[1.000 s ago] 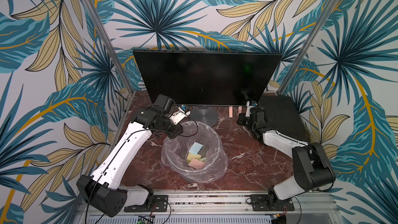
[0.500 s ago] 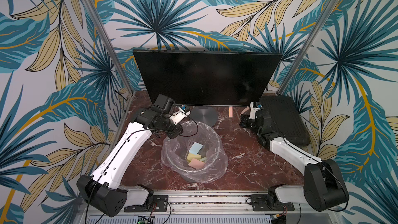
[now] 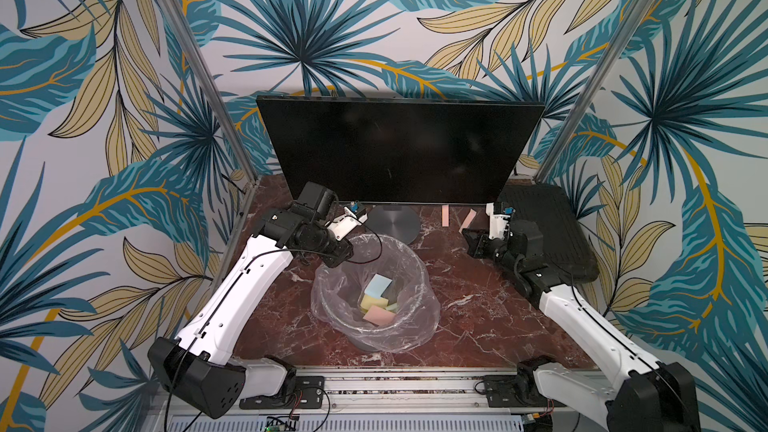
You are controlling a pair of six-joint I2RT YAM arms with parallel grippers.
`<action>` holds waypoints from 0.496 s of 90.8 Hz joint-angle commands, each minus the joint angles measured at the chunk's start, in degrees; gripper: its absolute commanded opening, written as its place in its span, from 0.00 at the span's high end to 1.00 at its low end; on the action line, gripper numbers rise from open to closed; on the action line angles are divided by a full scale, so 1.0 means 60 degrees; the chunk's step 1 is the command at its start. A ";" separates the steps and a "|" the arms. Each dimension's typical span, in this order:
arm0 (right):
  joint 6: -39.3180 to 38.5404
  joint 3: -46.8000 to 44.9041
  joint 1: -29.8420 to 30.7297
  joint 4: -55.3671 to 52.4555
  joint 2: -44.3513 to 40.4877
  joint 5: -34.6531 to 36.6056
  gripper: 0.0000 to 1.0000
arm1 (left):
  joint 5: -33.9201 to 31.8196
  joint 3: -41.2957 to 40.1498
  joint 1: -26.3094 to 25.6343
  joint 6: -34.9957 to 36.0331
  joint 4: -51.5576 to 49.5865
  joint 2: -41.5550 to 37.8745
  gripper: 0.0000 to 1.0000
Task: Remove the sticky note from the monitor
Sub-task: Place the sticky note in the trash bin.
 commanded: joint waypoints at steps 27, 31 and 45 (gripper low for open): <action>0.0043 0.2205 0.0931 -0.2861 -0.1312 -0.2677 1.00 | 0.0078 0.0006 0.0007 -0.0100 0.0008 -0.0059 0.56; -0.0118 0.2575 0.1268 -0.3205 -0.1228 -0.2588 1.00 | 0.0093 0.0003 0.0001 -0.0099 0.0008 -0.0069 0.56; -0.0776 0.3812 0.2636 -0.4312 -0.0677 -0.2048 1.00 | 0.0091 -0.0001 0.0003 -0.0114 0.0023 -0.0028 0.56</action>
